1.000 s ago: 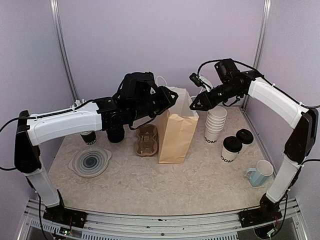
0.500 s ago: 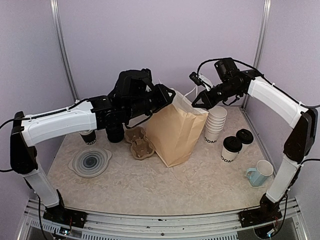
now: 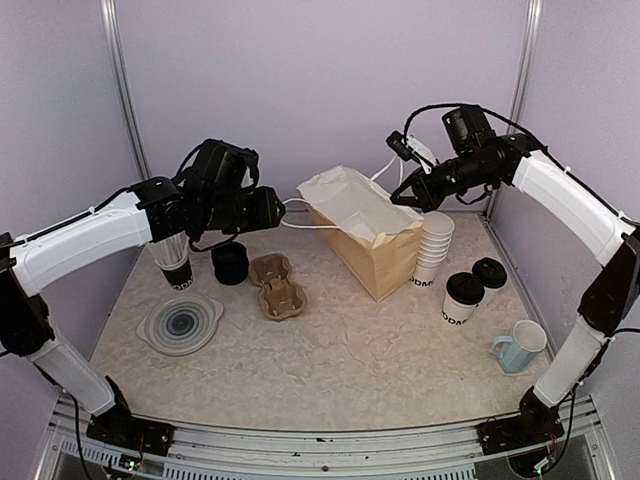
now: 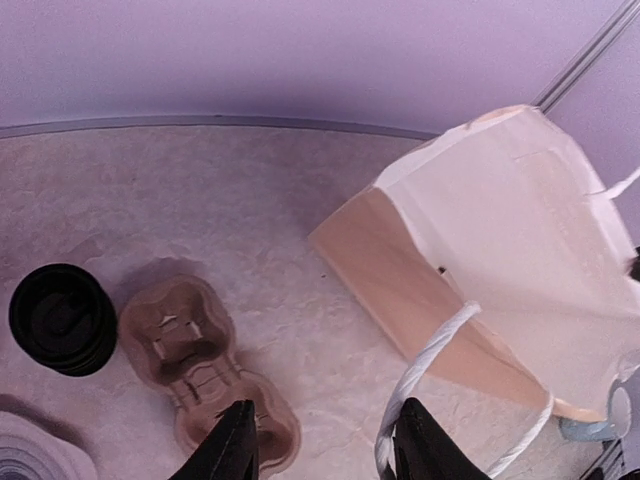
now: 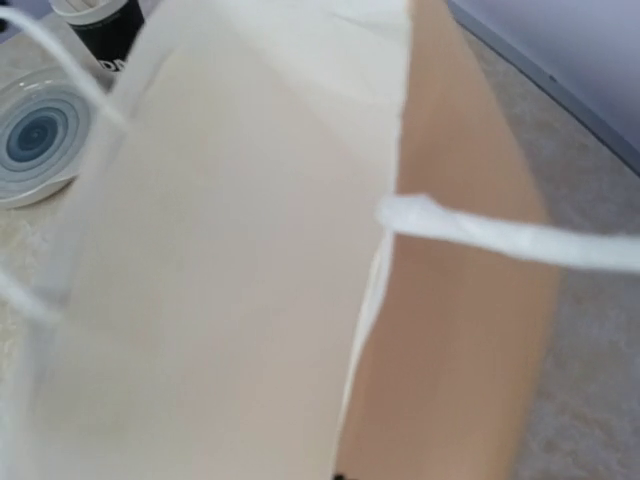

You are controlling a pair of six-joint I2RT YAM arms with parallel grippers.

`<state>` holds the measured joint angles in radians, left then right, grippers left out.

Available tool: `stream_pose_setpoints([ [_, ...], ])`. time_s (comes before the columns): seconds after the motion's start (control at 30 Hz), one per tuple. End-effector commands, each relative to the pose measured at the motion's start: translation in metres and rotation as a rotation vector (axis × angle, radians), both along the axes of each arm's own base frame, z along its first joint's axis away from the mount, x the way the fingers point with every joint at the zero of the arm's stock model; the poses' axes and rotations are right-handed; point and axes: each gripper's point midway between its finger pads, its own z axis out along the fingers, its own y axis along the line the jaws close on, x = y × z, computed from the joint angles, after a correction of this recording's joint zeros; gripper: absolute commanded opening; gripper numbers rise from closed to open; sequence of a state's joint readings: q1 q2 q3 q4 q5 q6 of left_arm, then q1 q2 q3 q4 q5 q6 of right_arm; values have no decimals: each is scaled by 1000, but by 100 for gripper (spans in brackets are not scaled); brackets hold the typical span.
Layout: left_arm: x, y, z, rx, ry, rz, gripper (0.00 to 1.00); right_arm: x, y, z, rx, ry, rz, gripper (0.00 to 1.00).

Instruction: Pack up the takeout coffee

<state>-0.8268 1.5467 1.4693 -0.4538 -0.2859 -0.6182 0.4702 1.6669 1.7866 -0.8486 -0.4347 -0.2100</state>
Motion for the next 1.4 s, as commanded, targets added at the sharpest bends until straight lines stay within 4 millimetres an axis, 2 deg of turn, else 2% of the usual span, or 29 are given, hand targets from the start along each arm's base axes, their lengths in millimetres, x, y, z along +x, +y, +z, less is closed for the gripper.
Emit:
stream_pose_setpoints([
  [0.0, -8, 39, -45, 248, 93, -50, 43, -16, -1, 13, 22, -36, 57, 0],
  [0.1, -2, 47, -70, 274, 134, -52, 34, -20, 1, 15, 33, -37, 84, 0],
  [0.3, 10, 29, -110, 259, 180, -94, 19, -22, -2, 18, 26, -47, 78, 0],
  [0.37, 12, 22, -121, 254, 190, -105, 19, -21, -5, 18, 13, -61, 67, 0],
  [0.43, 10, 10, -123, 236, 175, -149, 31, -22, -7, 16, 4, -67, 64, 0],
  [0.5, 5, 0, -110, 230, 138, -170, 40, -22, -9, 12, -7, -67, 61, 0],
  [0.57, -2, -12, -90, 218, 96, -208, 42, -20, -10, 5, -22, -65, 58, 0],
  [0.6, -6, -19, -77, 208, 68, -226, 43, -20, -10, 3, -28, -66, 55, 0],
  [0.73, -27, -39, -6, 119, -83, -275, 48, -18, -9, -6, -38, -51, 63, 0],
  [0.83, -42, -50, 27, 69, -171, -318, 52, -16, -6, -8, -33, -43, 73, 0],
  [0.87, -46, -51, 37, 54, -194, -327, 53, -16, -5, -8, -32, -41, 74, 0],
  [0.9, -50, -52, 45, 40, -215, -336, 60, -15, -5, -8, -33, -40, 75, 0],
  [0.93, -52, -52, 51, 29, -230, -342, 62, -14, -5, -8, -35, -42, 73, 0],
  [1.1, -60, -36, 88, -22, -309, -316, 66, -11, -5, -12, -45, -39, 72, 0],
  [1.13, -62, -31, 95, -29, -329, -303, 70, -11, -5, -12, -45, -38, 73, 0],
  [1.2, -57, -12, 104, -28, -348, -230, 76, -11, -4, -11, -44, -39, 76, 0],
  [1.23, -52, -2, 100, -11, -338, -196, 76, -12, -3, -9, -40, -41, 79, 0],
  [1.3, -39, 22, 85, 12, -295, -120, 73, -14, -1, -4, -25, -43, 95, 0],
  [1.37, -26, 44, 58, 30, -229, -61, 68, -18, 1, 3, -7, -49, 115, 0],
])
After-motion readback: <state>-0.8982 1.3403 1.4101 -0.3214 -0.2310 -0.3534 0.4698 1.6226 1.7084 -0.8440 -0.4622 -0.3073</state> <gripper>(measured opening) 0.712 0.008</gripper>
